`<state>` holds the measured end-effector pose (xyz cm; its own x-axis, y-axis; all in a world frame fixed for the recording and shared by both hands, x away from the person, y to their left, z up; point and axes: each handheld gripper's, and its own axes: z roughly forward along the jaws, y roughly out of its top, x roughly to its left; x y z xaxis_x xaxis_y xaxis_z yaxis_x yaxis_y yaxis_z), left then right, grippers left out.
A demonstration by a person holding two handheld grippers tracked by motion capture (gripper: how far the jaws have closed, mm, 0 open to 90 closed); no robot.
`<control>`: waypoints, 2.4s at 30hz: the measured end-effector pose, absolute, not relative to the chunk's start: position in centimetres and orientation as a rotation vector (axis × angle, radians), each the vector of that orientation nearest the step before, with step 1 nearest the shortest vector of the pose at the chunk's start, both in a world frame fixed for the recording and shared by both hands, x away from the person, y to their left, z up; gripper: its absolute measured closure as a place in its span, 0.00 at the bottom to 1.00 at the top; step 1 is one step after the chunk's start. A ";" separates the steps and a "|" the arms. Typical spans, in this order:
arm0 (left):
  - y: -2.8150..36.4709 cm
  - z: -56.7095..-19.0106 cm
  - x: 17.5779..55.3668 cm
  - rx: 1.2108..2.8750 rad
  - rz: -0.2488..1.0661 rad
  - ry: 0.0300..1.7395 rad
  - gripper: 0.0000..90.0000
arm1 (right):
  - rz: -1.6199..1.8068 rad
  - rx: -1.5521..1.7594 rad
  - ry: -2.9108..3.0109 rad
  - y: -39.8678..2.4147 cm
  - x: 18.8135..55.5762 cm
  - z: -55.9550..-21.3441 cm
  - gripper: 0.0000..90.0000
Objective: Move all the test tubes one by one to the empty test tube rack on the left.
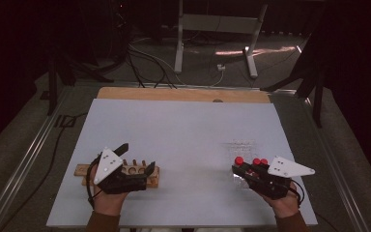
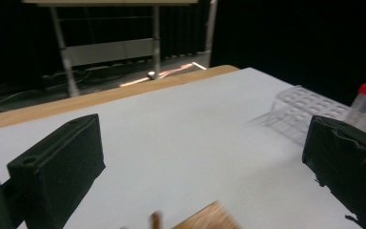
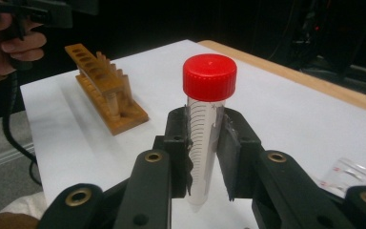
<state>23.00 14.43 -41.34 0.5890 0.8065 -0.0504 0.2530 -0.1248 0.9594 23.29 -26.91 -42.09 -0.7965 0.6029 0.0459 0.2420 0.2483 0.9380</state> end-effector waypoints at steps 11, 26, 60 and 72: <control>8.4 -40.5 24.4 1.715 0.481 0.791 0.03 | 1.547 0.774 2.249 -23.8 24.1 -42.4 0.84; 3.1 -41.0 25.3 1.766 0.360 0.626 0.19 | 1.514 0.764 2.290 -21.8 24.8 -43.2 0.84; 3.1 -40.7 25.5 1.790 0.339 0.630 0.79 | 1.562 0.851 2.214 -22.5 24.6 -43.3 0.01; 6.8 -40.0 24.7 1.752 0.405 0.683 0.79 | 1.582 0.876 2.173 -23.6 24.2 -43.0 0.00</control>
